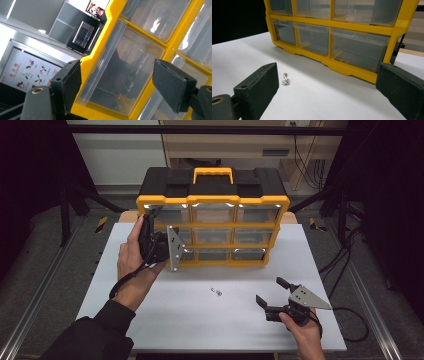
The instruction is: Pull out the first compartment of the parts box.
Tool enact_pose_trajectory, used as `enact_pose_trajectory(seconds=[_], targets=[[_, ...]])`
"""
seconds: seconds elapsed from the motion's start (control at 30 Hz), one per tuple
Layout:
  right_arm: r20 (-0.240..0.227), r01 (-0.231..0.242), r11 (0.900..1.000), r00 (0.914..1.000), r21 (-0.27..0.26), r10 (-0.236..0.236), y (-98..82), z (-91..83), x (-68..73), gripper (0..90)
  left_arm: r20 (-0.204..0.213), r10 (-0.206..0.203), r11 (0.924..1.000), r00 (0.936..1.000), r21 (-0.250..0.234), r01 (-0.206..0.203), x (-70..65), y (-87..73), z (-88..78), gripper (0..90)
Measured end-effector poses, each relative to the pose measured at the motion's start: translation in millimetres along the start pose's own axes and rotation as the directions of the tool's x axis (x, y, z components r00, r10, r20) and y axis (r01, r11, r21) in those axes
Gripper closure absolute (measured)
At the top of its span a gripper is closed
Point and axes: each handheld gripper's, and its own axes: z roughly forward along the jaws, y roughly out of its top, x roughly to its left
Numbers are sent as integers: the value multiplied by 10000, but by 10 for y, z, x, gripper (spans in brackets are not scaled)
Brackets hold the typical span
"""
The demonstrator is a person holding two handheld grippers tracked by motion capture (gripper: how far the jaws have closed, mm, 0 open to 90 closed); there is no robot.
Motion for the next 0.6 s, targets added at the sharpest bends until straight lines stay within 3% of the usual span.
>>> enact_pose_trajectory(seconds=[0.5, 0.6], targets=[[-10, 15, 10000, 10000, 65, -15, -6, 2, 1, 50, -172, 186, 9998, 9997, -18, -186, -23, 8, 40, 250], [-23, 41, 10000, 10000, 43, -41, -8, 3, 1, 50, -285, 372, 9993, 9989, -13, -372, -21, 13, 45, 252]])
